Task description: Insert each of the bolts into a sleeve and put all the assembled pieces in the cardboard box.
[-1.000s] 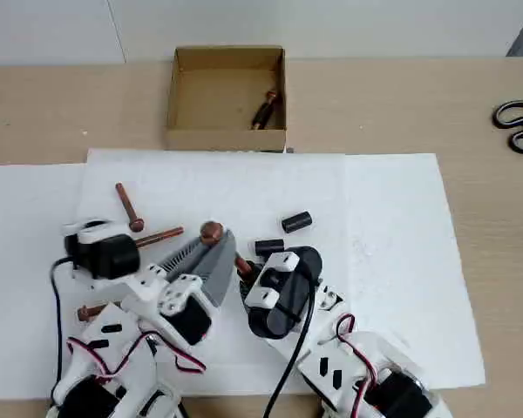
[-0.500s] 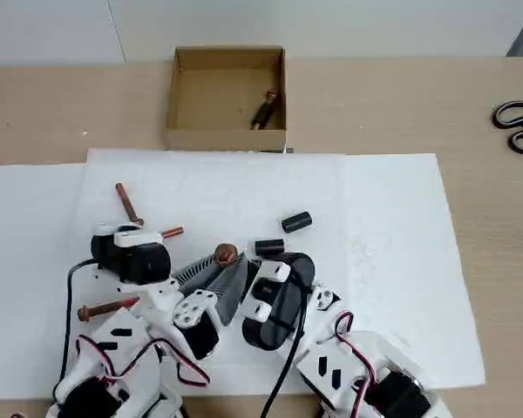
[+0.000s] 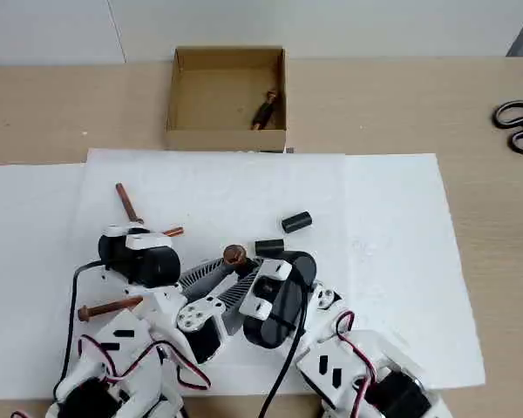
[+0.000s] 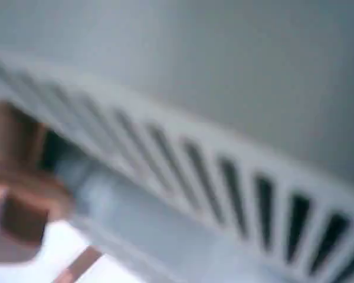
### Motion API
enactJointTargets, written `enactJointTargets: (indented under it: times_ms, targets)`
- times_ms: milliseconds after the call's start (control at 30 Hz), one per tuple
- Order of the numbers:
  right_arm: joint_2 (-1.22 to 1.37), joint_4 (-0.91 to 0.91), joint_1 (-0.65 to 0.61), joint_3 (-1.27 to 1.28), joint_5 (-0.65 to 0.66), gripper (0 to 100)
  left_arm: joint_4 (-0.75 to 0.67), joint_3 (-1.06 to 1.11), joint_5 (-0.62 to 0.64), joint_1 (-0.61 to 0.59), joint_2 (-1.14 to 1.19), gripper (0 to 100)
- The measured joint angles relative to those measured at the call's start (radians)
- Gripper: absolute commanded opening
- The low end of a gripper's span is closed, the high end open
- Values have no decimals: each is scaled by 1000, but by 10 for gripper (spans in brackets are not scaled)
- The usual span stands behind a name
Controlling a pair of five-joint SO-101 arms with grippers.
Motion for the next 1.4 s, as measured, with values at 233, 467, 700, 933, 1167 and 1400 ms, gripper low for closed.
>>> enactJointTargets:
  times_ms: [233,467,700,933,1167,1400]
  targets:
    - [0,-3,0,-2,0,2,2,-20,-17,0,0,163]
    - [2,-2,3,2,0,2,2,-34,-153,-107,0,163]
    - [0,-3,2,0,0,2,2,-37,-190,-126,0,163]
    - [0,-3,2,32,0,2,31,-146,-190,-155,0,0]
    - [0,-3,2,37,0,2,44,-175,-190,-315,0,6]
    - [0,-48,166,37,0,2,44,-92,-221,-525,0,6]
